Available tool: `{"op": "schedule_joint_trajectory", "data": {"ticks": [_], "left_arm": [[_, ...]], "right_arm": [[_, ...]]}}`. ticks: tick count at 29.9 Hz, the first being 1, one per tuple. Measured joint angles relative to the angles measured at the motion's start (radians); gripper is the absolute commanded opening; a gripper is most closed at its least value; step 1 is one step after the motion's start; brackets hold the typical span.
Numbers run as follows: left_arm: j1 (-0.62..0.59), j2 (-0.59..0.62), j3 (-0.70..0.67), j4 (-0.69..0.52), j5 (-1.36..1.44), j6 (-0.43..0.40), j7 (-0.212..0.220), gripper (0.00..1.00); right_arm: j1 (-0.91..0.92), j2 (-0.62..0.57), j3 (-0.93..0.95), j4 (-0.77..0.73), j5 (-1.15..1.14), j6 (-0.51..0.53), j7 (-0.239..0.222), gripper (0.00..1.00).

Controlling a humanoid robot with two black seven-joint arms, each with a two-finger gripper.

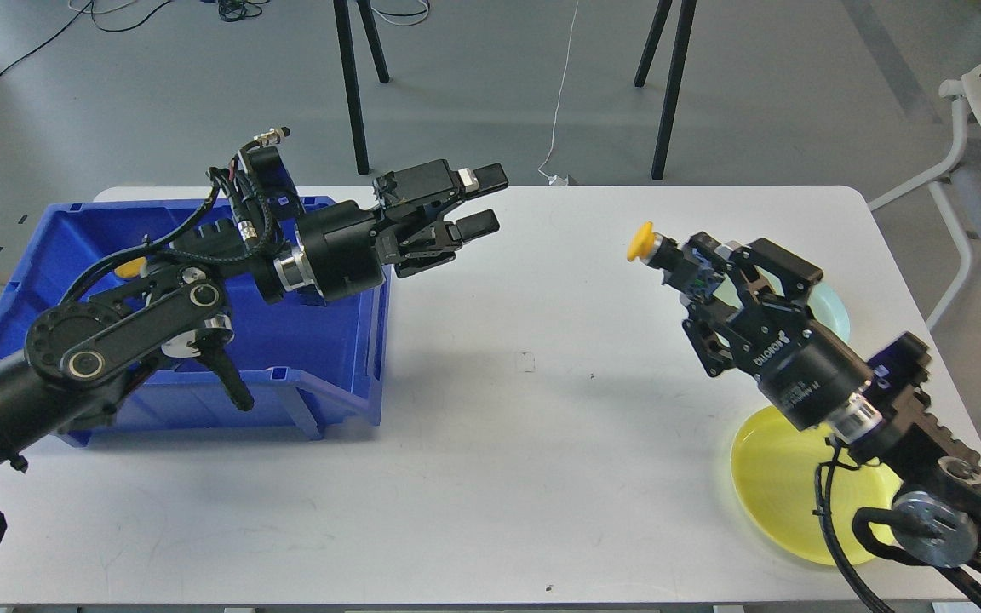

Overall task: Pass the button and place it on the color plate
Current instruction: 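Lower the yellow button onto the yellow plate and open the right gripper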

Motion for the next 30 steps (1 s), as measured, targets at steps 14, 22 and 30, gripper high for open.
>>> {"op": "schedule_joint_trajectory", "data": {"ticks": [14,22,30], "left_arm": [[0.002,0.000,0.000,0.007,-0.002,0.000,0.000,0.84],[0.005,0.000,0.000,0.007,-0.002,0.000,0.000,0.84],[0.006,0.006,-0.002,0.007,0.002,0.001,0.000,0.84]], "right_arm": [[-0.361,-0.181,0.071,-0.059,-0.268,-0.236,0.000,0.07],[-0.363,-0.175,0.047,-0.146,-0.267,-0.249,0.000,0.62],[-0.359,-0.185,0.057,-0.160,-0.260,-0.249,0.000,1.00]]}}
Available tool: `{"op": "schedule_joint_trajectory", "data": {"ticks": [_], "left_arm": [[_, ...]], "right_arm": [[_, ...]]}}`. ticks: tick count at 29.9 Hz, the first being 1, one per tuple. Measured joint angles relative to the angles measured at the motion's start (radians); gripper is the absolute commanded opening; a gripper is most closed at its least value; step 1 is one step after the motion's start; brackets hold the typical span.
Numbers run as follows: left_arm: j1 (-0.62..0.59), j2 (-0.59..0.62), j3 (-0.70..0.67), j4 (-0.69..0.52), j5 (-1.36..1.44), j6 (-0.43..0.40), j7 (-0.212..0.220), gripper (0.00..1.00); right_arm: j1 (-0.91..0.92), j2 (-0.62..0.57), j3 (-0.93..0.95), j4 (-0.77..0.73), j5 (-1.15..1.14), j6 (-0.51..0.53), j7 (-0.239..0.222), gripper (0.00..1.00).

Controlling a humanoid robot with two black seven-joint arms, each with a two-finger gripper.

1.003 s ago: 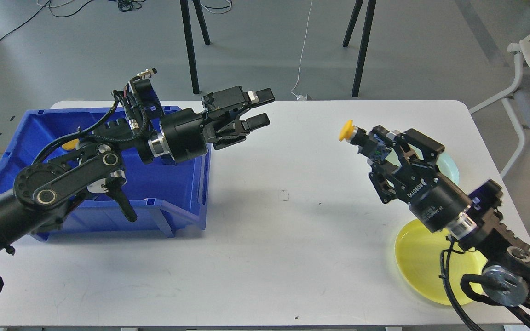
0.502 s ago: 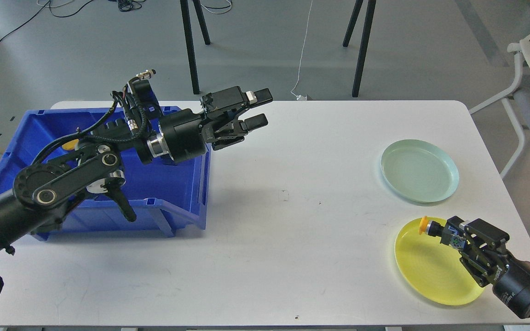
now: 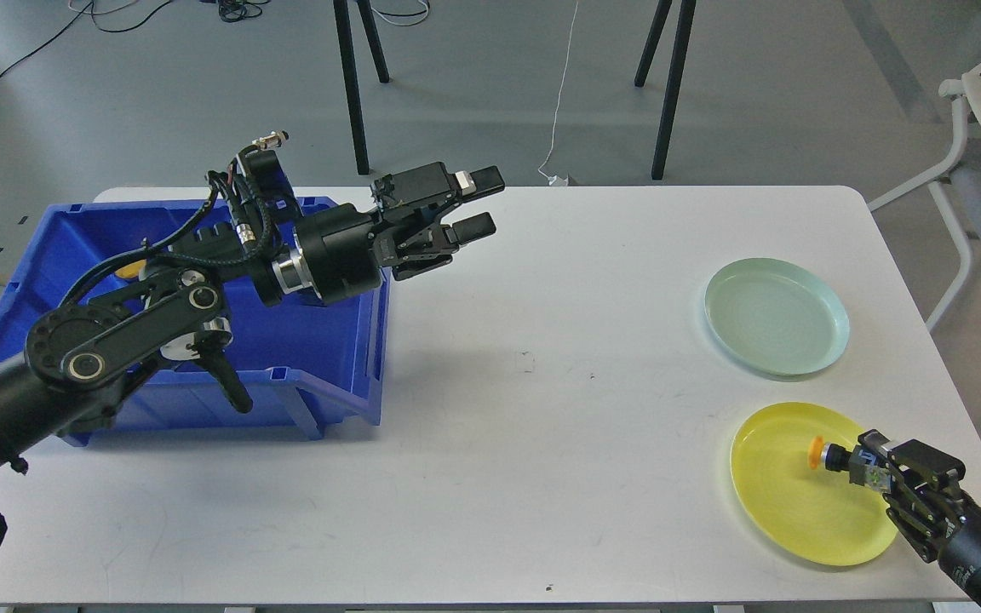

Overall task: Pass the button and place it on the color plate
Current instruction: 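Lower the yellow button onto the yellow plate and open the right gripper, then withdraw the right gripper and reach the left gripper into the bin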

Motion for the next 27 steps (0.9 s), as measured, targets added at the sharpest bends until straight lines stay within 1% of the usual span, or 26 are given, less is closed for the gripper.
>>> {"op": "schedule_joint_trajectory", "data": {"ticks": [3,9,12,15,18,20,23,27], "left_arm": [[-0.007,0.043,-0.027,-0.001,0.003,0.034,0.000,0.84],[-0.042,0.253,-0.044,-0.013,0.036,0.048,0.000,0.84],[-0.063,0.373,-0.041,-0.015,0.200,0.044,-0.001,0.84],[-0.075,0.461,-0.032,-0.015,0.496,0.015,-0.001,0.84],[-0.088,0.484,-0.011,-0.007,0.746,0.002,-0.001,0.84],[-0.092,0.486,0.033,0.009,0.861,0.000,-0.001,0.84],[-0.095,0.487,0.108,0.046,0.981,-0.001,-0.001,0.83],[-0.096,0.485,0.163,0.102,1.057,-0.001,-0.001,0.83]], "right_arm": [[0.002,-0.015,0.015,0.002,0.001,0.002,0.000,1.00],[0.007,-0.052,0.059,0.009,0.002,0.007,0.000,1.00],[0.019,-0.052,0.125,0.008,0.015,0.011,0.000,1.00],[0.064,-0.047,0.167,0.007,0.091,0.040,0.000,1.00],[0.136,-0.044,0.177,0.007,0.223,0.108,0.000,1.00],[0.177,-0.044,0.179,0.006,0.326,0.168,0.000,1.00],[0.219,-0.043,0.180,0.004,0.440,0.246,0.000,1.00],[0.233,-0.042,0.180,0.001,0.493,0.292,0.000,1.00]]}}
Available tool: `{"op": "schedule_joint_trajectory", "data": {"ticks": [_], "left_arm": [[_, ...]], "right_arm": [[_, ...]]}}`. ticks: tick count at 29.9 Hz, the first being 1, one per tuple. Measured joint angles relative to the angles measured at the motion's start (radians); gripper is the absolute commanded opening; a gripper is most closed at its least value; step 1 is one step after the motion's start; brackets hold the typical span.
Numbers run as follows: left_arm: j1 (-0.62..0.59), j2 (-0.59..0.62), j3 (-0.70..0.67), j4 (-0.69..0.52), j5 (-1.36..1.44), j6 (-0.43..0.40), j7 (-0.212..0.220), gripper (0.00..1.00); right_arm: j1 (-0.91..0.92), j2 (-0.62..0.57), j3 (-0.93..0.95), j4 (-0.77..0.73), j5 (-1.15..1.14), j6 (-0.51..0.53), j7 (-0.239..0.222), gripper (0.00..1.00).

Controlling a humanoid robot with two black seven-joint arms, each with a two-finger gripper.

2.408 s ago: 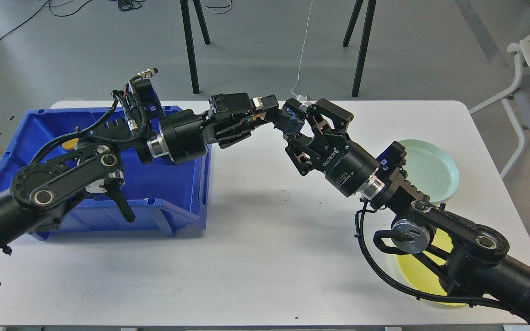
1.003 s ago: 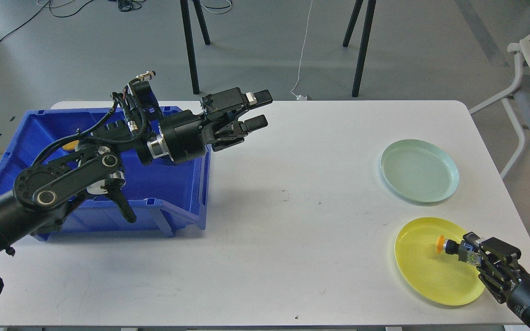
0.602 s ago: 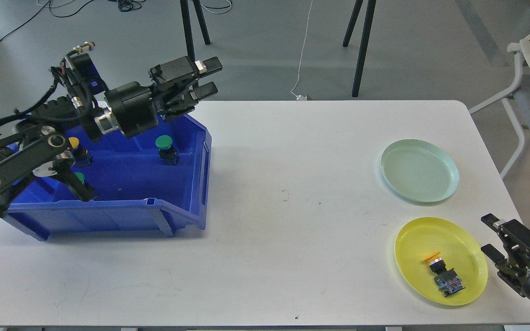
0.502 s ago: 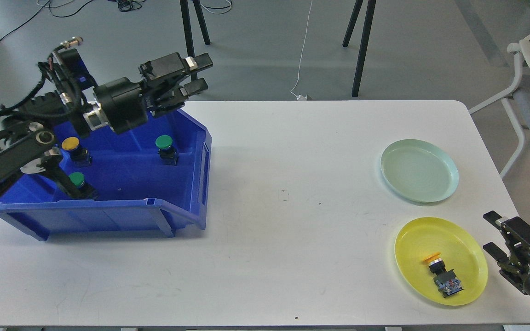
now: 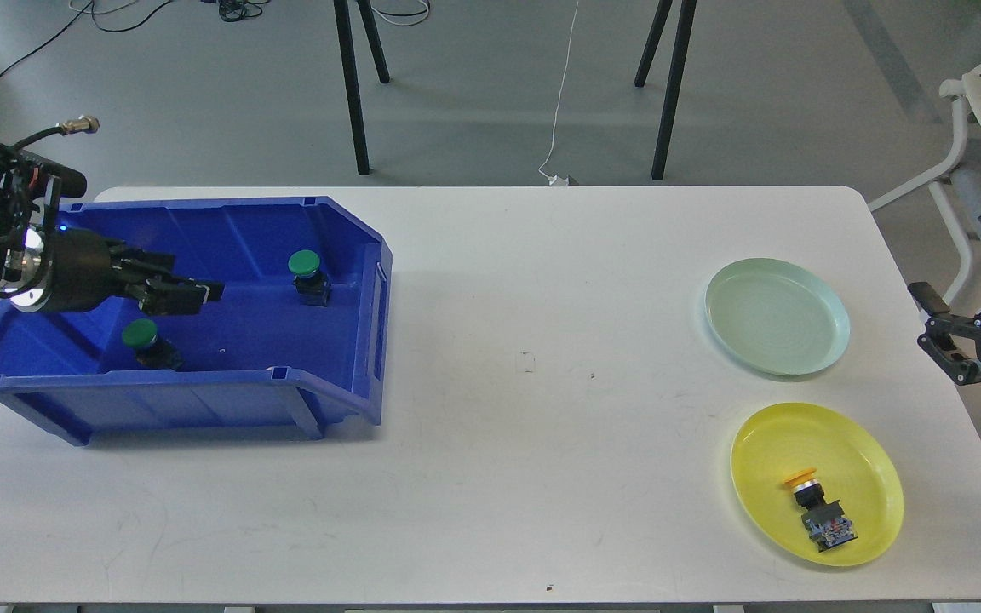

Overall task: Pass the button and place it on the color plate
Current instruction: 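Withdraw the right gripper and reach the left gripper into the bin, then grasp the green-topped button in the bin with the left gripper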

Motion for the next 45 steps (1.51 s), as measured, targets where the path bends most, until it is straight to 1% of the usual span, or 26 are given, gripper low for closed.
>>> {"op": "schedule_joint_trajectory", "data": {"ticks": [3,8,12,40,45], "left_arm": [[0.000,-0.011,0.008,0.050,0.016,0.000,0.000,0.83],[0.003,-0.065,0.010,0.147,0.082,0.000,0.000,0.83],[0.004,-0.094,0.010,0.195,0.097,0.000,0.000,0.83],[0.037,-0.099,0.012,0.200,0.090,0.000,0.000,0.82],[0.041,-0.099,0.012,0.201,0.090,0.000,0.000,0.79]], "right_arm": [[0.001,0.000,-0.004,-0.002,0.005,0.008,0.000,1.00],[-0.003,0.001,-0.007,-0.008,0.006,0.015,0.000,1.00],[-0.010,0.001,-0.007,-0.011,0.006,0.028,0.000,1.00],[-0.026,0.001,-0.020,-0.024,0.006,0.033,0.000,1.00],[-0.030,0.001,-0.021,-0.024,0.006,0.034,0.000,1.00]]}}
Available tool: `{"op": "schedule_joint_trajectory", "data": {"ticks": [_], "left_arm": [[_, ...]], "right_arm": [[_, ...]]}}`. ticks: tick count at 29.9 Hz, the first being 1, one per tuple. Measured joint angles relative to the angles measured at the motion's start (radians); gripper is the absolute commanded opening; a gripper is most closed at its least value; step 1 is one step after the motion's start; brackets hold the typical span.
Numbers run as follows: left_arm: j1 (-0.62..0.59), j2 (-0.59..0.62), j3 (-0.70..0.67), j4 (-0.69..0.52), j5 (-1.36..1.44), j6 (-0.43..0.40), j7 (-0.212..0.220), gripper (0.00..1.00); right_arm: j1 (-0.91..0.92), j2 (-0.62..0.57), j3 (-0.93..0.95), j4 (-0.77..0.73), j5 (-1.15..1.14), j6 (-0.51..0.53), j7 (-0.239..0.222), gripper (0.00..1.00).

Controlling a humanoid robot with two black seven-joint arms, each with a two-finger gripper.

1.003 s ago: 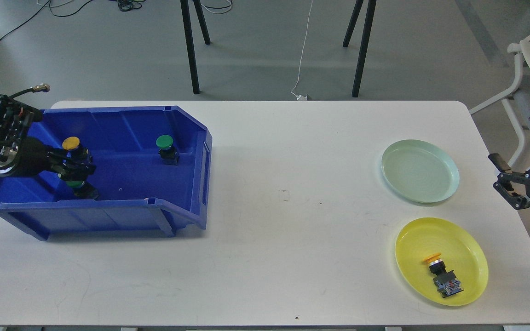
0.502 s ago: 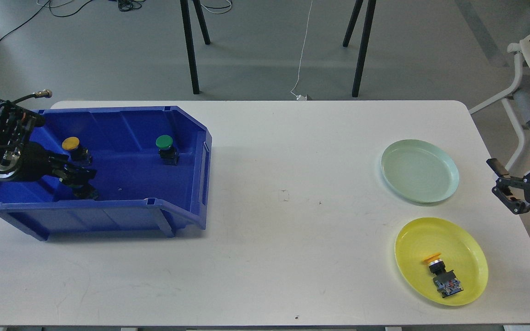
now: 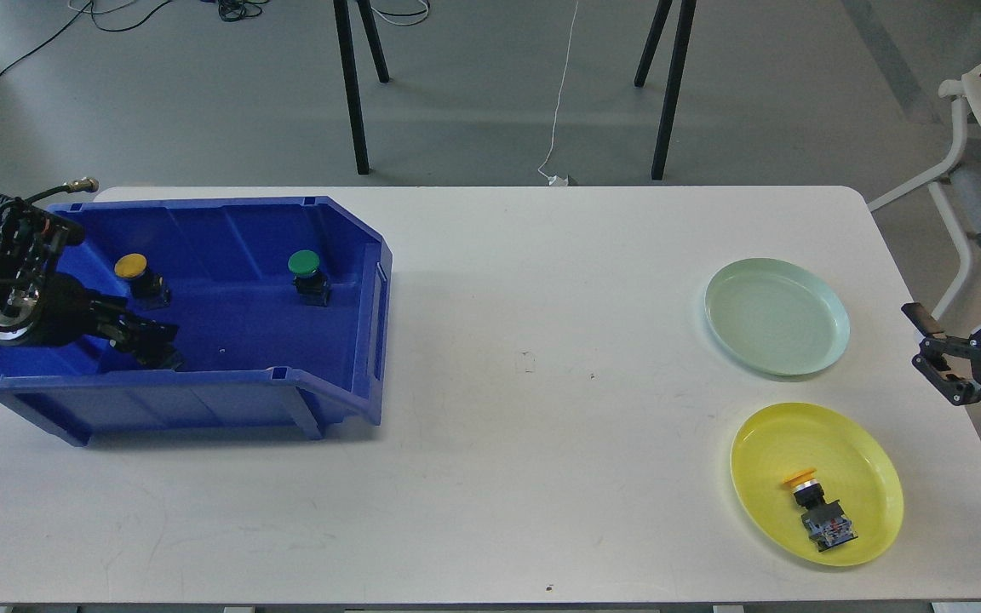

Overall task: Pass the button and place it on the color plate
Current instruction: 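Grasp the green-topped button in the bin with the left gripper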

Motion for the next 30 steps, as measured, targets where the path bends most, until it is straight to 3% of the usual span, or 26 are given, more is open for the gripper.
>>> {"op": "schedule_joint_trajectory", "data": {"ticks": [6,11,15,24,30], "left_arm": [[0.001,0.000,0.000,0.000,0.000,0.000,0.000,0.78],[0.001,0.001,0.000,0.000,-0.001,0.000,0.000,0.61],[0.001,0.001,0.000,0.001,-0.001,0.000,0.000,0.58],[0.003,0.003,0.000,0.000,-0.002,0.000,0.000,0.60],[0.002,0.004,0.000,-0.008,-0.003,0.000,0.000,0.75]], "right_arm": [[-0.001,0.000,-0.001,-0.005,0.000,0.002,0.000,1.00],[-0.001,0.000,-0.001,-0.013,0.000,0.021,0.000,1.00],[-0.001,0.001,-0.001,-0.025,0.000,0.031,0.000,1.00],[-0.002,0.001,0.001,-0.033,0.000,0.036,0.000,1.00],[-0.002,0.001,0.000,-0.035,0.000,0.036,0.000,1.00]]}}
